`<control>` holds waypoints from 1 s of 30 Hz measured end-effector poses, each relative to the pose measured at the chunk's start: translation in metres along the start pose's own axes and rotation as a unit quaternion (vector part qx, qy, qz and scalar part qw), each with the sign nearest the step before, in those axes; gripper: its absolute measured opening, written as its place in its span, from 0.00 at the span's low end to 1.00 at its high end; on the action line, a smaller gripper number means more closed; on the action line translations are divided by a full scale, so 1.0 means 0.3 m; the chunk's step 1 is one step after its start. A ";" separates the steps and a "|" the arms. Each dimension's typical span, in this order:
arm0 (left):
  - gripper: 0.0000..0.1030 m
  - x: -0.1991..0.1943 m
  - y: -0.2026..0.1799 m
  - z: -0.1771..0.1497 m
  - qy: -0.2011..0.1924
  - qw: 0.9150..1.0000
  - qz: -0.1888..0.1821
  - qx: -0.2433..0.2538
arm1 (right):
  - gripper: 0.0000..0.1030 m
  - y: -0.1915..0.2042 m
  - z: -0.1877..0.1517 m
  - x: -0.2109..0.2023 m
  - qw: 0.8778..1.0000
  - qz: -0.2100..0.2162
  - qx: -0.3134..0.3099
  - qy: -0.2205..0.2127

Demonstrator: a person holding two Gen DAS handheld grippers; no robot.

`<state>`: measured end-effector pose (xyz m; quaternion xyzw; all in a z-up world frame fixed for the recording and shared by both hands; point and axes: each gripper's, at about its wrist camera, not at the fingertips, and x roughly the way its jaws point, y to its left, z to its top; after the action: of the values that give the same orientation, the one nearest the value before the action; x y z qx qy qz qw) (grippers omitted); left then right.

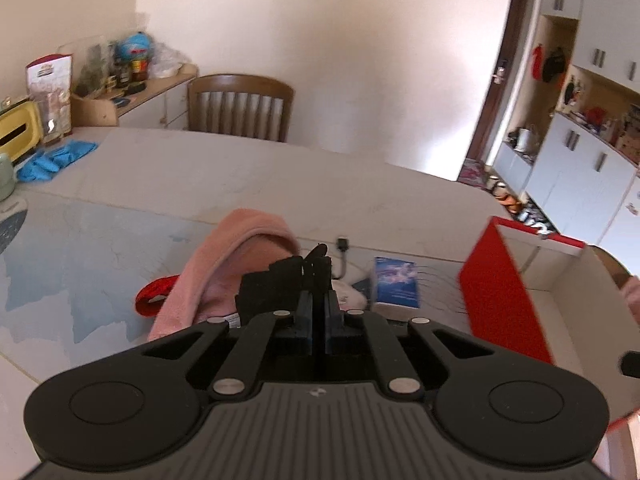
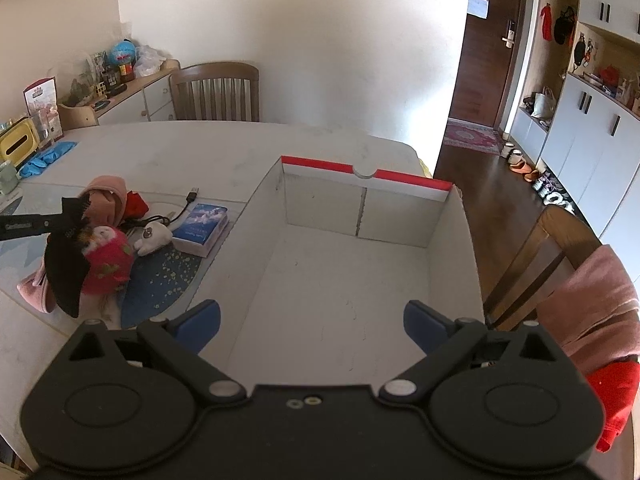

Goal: Organize objects
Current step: 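Carry the black gloves into the red-and-white box and open the left tool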

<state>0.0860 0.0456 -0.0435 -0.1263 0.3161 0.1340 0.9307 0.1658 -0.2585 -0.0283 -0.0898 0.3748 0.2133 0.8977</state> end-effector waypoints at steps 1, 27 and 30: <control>0.04 -0.017 -0.013 0.006 -0.001 1.000 -0.009 0.004 | 0.95 -0.003 0.000 -0.003 1.000 0.000 0.000 -0.001; 0.04 -0.067 -0.460 0.088 0.010 0.975 -0.186 0.117 | 0.78 -0.231 -0.022 0.018 0.997 -0.075 0.021 0.007; 0.04 -0.054 -0.503 0.086 0.014 0.973 -0.195 0.123 | 0.62 -0.274 -0.035 0.069 0.995 -0.085 0.028 0.035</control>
<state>0.1376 -0.0897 0.0092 -0.0721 0.3130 -0.0913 0.9426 0.2093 -0.3286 -0.0503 -0.1034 0.4026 0.1226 0.9012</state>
